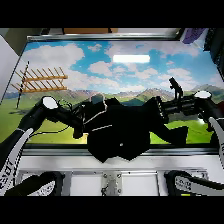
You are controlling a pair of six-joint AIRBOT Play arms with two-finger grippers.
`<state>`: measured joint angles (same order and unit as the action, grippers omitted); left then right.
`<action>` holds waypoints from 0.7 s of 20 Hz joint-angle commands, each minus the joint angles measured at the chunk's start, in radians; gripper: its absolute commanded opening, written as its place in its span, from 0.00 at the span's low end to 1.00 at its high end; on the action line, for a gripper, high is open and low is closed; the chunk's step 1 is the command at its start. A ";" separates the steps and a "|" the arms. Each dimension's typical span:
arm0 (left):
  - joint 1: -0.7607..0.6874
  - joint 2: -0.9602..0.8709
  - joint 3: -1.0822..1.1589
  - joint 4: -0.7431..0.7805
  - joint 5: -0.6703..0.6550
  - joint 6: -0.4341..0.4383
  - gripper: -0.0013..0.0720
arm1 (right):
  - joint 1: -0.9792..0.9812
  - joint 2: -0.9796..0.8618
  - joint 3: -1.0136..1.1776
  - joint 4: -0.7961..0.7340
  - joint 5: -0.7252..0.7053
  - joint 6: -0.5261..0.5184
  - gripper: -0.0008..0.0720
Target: Fold the clothes and pants, and hang the long-sleeved shirts on hangers.
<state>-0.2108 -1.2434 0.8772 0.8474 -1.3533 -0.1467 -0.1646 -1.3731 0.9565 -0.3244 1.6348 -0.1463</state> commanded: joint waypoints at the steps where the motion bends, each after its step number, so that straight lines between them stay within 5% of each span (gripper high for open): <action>1: 0.001 0.000 0.000 -0.003 0.003 0.000 0.05 | 0.017 -0.003 0.000 0.005 0.001 -0.003 0.89; 14: 0.001 0.000 0.000 -0.003 0.000 0.000 0.05 | 0.037 -0.003 -0.001 0.016 0.001 0.007 0.89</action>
<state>-0.2092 -1.2438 0.8764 0.8497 -1.3533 -0.1467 -0.1284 -1.3758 0.9565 -0.3134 1.6344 -0.1390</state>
